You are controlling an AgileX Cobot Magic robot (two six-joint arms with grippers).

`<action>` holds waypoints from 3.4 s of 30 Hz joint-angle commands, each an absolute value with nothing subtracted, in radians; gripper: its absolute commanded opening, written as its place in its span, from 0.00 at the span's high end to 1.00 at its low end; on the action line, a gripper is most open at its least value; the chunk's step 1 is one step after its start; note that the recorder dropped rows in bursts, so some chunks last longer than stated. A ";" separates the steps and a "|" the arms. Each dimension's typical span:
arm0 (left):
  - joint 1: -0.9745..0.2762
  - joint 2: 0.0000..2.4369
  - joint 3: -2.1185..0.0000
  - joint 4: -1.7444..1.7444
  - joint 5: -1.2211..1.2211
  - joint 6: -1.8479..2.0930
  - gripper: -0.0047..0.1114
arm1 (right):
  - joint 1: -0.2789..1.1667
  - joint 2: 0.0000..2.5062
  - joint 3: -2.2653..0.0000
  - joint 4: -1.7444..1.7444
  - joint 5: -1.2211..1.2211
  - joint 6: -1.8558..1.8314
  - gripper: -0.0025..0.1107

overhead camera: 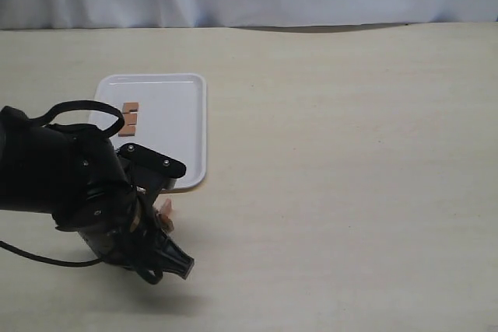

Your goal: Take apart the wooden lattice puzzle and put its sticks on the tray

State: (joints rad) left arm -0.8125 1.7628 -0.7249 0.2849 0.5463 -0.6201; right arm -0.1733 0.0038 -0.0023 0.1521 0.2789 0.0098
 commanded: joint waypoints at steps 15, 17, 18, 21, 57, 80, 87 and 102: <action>-0.813 1.616 -0.724 0.275 0.562 -0.547 0.96 | -0.171 0.000 0.000 0.148 0.285 0.011 0.94; -0.813 1.568 -0.724 0.279 0.562 -0.546 0.96 | -0.171 0.000 0.000 0.148 0.285 0.011 0.94; -0.813 1.545 -0.724 0.288 0.553 -0.546 0.96 | -0.171 0.000 0.000 0.148 0.285 0.011 0.94; -0.813 1.464 -0.724 0.344 0.471 -0.546 0.96 | -0.171 0.000 0.000 0.148 0.285 0.011 0.94; -0.333 2.015 -1.193 -0.482 0.500 0.242 0.95 | -0.171 0.000 0.000 0.148 0.285 0.011 0.94; -0.335 1.793 -1.193 -0.391 0.779 0.229 0.30 | -0.171 0.000 0.000 0.148 0.285 0.011 0.94; -0.464 1.678 -1.117 -0.129 0.921 0.039 0.30 | -0.171 0.000 0.000 0.148 0.285 0.011 0.94; -0.646 1.654 -0.839 -0.026 0.730 -0.080 0.30 | -0.171 0.000 0.000 0.148 0.285 0.011 0.94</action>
